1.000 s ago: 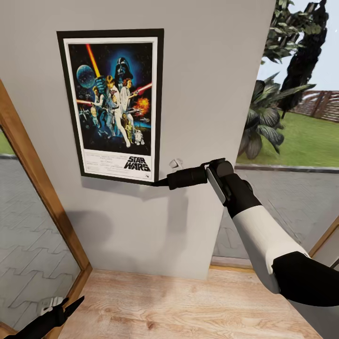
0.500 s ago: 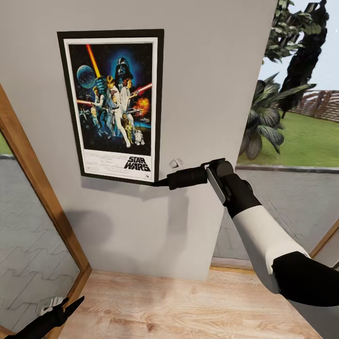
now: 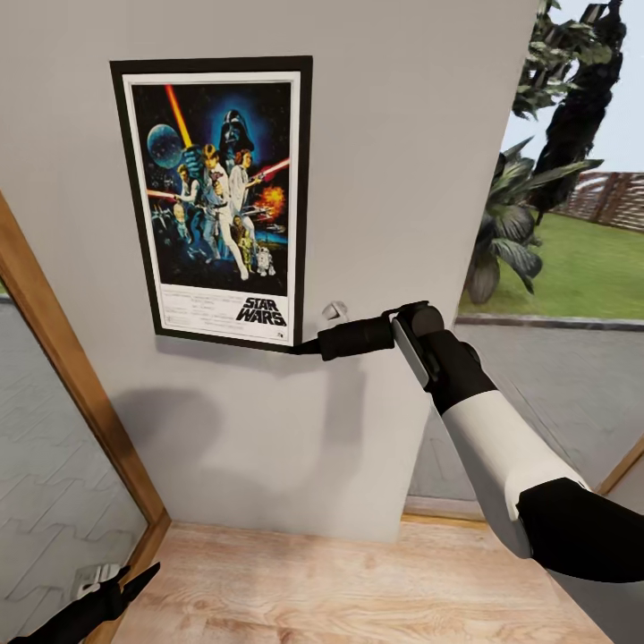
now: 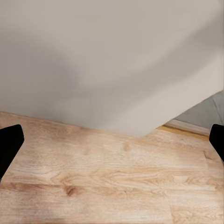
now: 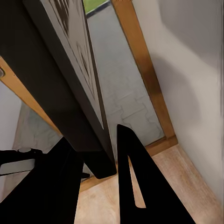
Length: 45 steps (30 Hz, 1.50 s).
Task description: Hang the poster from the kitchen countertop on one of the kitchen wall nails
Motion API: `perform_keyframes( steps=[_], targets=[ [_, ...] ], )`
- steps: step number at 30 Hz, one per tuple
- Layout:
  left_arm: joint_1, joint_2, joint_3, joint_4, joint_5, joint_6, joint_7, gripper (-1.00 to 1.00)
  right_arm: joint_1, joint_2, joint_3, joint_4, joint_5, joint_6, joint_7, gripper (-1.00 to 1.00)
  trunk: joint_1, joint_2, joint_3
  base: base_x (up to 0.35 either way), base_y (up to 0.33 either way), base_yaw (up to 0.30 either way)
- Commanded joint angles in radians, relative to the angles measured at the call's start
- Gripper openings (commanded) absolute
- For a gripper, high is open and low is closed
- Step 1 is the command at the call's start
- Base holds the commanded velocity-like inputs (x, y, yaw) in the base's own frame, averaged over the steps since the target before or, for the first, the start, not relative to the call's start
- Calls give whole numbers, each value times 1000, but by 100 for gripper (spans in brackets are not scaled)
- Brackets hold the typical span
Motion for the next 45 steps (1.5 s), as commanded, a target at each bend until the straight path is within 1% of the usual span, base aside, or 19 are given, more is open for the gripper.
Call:
perform_keyframes(
  steps=[1,18,45],
  targets=[
    [-1,1,-8,1,7,-6,-1,100,-1,0,1,0,-10,9,-4,-100,1,-2,-2,170,0,0],
    [-1,2,-8,1,7,-6,-1,100,-1,0,0,0,-10,8,-4,-100,1,-2,-2,29,0,0],
    [-1,2,-8,0,7,-6,-1,100,-1,0,0,-1,-12,6,-4,-100,1,-2,-2,60,0,0]
  ],
)
